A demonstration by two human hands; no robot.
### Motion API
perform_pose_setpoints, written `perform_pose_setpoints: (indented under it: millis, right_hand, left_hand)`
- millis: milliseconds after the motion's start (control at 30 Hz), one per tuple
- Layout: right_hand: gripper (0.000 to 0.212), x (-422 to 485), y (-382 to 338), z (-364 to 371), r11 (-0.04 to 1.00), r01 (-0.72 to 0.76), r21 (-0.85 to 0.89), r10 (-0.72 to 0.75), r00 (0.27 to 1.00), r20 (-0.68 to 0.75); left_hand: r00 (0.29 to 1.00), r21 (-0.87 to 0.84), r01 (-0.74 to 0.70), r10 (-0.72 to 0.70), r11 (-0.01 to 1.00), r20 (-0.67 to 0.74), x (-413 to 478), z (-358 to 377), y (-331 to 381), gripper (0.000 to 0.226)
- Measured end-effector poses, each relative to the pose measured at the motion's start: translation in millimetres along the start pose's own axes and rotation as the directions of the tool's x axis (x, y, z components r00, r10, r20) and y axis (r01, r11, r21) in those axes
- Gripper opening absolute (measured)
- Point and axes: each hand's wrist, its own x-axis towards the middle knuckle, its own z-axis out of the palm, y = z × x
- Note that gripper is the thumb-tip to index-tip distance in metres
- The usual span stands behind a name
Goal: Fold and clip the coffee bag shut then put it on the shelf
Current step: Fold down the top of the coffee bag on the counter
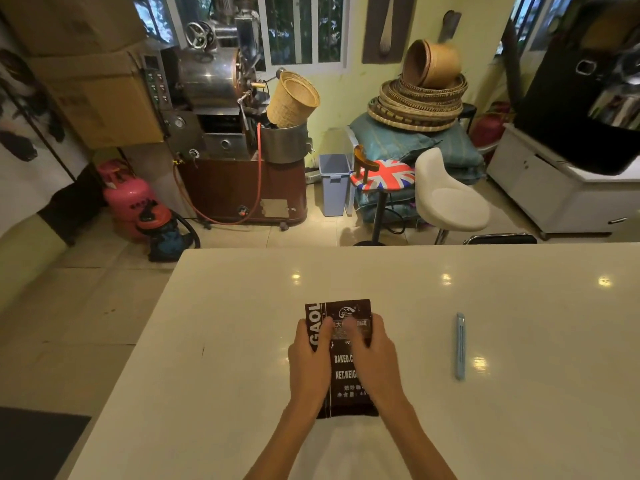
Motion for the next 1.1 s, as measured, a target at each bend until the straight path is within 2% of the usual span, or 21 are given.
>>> perform_pose_setpoints:
  millis: [67, 167, 267, 400, 533, 633, 700, 800, 867, 967, 1033, 1100]
  right_hand:
    - [0.033, -6.9, 0.9, 3.6, 0.999, 0.022, -0.044, -0.024, 0.999, -0.041]
    - [0.028, -9.0, 1.1, 2.0, 0.999, 0.039, 0.003, -0.039, 0.993, -0.112]
    - [0.042, -7.1, 4.5, 1.6, 0.998, 0.06, 0.03, -0.055, 0.986, -0.159]
    - [0.051, -5.5, 5.7, -0.5, 0.995, 0.021, 0.094, -0.003, 0.983, -0.185]
    - [0.067, -4.9, 16.0, 1.3, 0.994, -0.052, 0.096, 0.067, 0.986, -0.156]
    - [0.068, -4.6, 30.7, 1.0, 0.97, -0.198, 0.144, 0.205, 0.978, -0.038]
    - [0.064, -8.1, 36.5, -3.5, 0.966, -0.216, 0.145, 0.22, 0.975, -0.014]
    - [0.045, -14.7, 36.3, -8.1, 0.997, -0.076, -0.001, 0.076, 0.996, -0.04]
    - [0.038, -17.0, 33.8, -10.1, 0.995, -0.028, -0.092, 0.025, 0.999, -0.032]
    - [0.028, -13.3, 21.0, -22.1, 0.994, 0.098, -0.045, -0.1, 0.993, -0.057]
    - [0.023, -6.8, 6.9, -30.7, 0.959, 0.27, -0.089, -0.267, 0.963, 0.042]
    - [0.012, 0.5, -3.0, -32.1, 0.872, 0.422, -0.248, -0.372, 0.901, 0.223]
  left_hand:
    - [1.0, 0.038, -0.027, 0.027, 0.999, 0.001, 1.4, -2.8, -0.7, 0.025]
    - [0.999, 0.041, -0.032, 0.032, 0.999, 0.005, -1.2, -2.1, -3.3, 0.028]
    - [1.0, 0.05, -0.022, 0.023, 0.999, -0.01, -1.8, -2.6, -4.1, 0.034]
    - [0.999, 0.025, -0.041, 0.041, 0.999, -0.005, -1.5, -1.2, -6.4, 0.042]
    - [0.998, -0.078, 0.054, -0.052, 0.996, 0.032, -4.4, -2.8, -12.2, 0.051]
    - [0.971, -0.129, 0.214, -0.196, 0.968, 0.138, -3.6, -7.7, -18.4, 0.052]
    - [0.955, -0.109, 0.247, -0.223, 0.963, 0.194, -3.9, -9.6, -21.3, 0.045]
    - [0.968, -0.04, 0.144, -0.133, 0.989, 0.214, -0.5, -12.8, -15.3, 0.025]
    - [0.982, -0.04, 0.073, -0.065, 0.997, 0.178, 3.5, -14.1, -11.4, 0.017]
    - [0.984, -0.019, -0.02, 0.023, 1.0, 0.177, 1.5, -12.0, -8.7, 0.01]
    - [0.969, -0.065, -0.059, 0.072, 0.996, 0.234, -1.6, -9.7, -7.8, 0.01]
    - [0.95, -0.142, -0.074, 0.113, 0.987, 0.292, -3.3, -9.6, -6.4, 0.008]
